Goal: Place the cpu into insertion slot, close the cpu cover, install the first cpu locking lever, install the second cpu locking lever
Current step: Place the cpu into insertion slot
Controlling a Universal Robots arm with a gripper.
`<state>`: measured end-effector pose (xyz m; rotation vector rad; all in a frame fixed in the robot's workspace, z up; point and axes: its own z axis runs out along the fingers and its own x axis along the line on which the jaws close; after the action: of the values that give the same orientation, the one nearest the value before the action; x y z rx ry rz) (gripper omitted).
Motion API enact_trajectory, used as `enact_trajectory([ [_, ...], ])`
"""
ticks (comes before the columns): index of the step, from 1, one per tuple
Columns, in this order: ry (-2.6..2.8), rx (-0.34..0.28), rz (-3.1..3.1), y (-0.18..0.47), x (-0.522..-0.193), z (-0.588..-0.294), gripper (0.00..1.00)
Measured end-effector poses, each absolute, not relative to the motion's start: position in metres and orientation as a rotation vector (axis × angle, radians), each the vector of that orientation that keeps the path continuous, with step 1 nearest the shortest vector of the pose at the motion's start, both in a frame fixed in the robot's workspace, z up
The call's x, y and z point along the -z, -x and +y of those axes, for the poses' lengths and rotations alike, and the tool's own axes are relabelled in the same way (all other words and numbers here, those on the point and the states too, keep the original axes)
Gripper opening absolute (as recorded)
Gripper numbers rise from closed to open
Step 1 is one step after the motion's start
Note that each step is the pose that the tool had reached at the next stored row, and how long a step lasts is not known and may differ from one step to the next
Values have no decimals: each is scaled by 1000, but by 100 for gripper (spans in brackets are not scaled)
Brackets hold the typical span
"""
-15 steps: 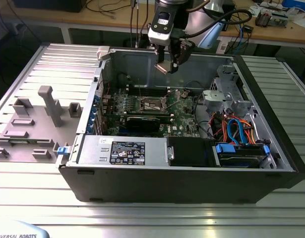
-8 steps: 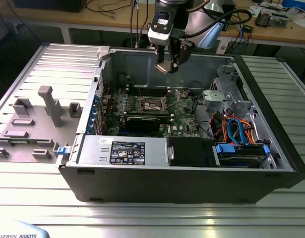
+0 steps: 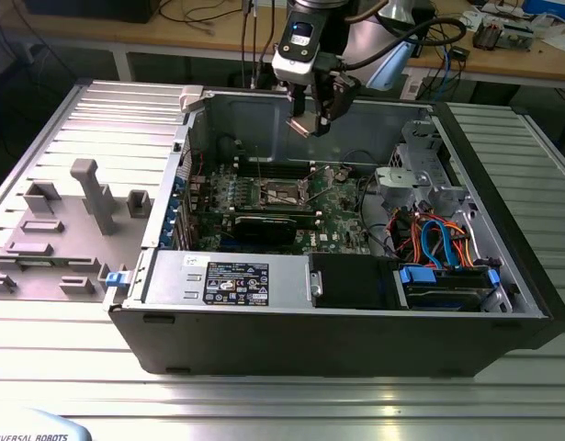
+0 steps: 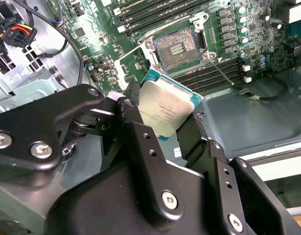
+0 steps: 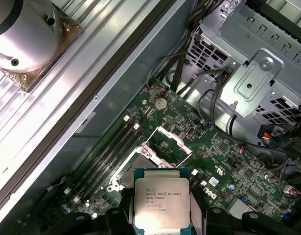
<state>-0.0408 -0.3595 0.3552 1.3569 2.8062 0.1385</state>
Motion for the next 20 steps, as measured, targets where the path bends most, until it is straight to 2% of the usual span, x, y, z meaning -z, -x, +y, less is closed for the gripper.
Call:
enact_trajectory([
  [20,-1398,-138,2785,41,-355,-359,54],
])
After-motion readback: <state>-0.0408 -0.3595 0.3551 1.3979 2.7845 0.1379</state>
